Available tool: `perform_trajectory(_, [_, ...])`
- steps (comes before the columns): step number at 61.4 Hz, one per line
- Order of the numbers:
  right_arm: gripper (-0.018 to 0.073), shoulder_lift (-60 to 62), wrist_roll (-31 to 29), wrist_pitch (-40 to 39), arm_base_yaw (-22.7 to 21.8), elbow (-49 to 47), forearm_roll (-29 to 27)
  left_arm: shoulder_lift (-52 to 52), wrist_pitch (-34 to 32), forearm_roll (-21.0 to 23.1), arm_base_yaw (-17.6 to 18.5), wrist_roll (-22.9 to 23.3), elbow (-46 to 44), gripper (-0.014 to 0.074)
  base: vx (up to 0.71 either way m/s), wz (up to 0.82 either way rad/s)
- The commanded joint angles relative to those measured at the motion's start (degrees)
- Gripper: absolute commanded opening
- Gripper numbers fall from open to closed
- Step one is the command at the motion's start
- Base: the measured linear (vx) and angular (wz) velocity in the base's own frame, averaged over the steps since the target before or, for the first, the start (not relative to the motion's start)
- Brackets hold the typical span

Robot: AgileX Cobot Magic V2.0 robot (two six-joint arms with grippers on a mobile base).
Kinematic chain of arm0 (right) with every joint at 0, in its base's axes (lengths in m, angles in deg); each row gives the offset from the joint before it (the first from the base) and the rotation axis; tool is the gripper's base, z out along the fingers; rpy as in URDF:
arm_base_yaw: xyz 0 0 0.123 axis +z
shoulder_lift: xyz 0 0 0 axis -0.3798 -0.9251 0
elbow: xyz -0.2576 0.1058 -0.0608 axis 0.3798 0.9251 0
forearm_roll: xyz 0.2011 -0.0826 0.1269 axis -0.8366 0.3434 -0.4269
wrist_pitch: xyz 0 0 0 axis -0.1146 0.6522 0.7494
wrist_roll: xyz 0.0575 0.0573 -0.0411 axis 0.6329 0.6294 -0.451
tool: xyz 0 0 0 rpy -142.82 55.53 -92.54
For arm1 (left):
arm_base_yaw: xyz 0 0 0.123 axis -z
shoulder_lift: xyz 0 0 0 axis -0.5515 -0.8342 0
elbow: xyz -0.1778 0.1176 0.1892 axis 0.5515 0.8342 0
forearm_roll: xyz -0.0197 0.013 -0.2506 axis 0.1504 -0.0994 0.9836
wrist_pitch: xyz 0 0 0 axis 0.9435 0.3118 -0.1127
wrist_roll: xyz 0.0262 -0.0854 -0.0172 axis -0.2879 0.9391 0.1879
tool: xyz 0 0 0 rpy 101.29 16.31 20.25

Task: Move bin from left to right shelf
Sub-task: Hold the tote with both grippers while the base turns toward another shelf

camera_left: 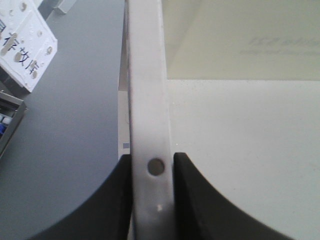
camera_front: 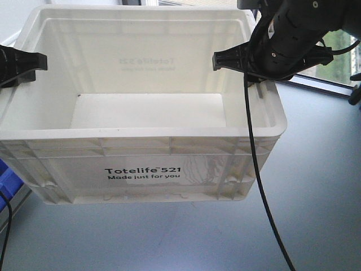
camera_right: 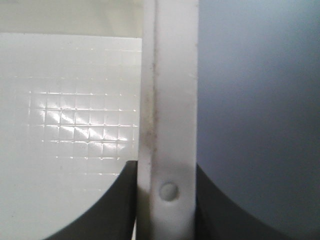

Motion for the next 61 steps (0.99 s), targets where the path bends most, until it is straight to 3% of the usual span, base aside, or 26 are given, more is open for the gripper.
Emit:
perform_trajectory(1, [0.0010,2.9,-0.4,-2.8,-0.5,-2.1,6.7,2.6,-6.8,-0.4,0.4,-0.9,-2.6,0.0092,0.13,0.51])
perform_trajectory(61, [0.0010,2.9,-0.4,-2.8,-0.5,-2.1,6.7,2.6,-6.8,-0.4,0.4,-0.9,-2.6,0.0092,0.09,0.41])
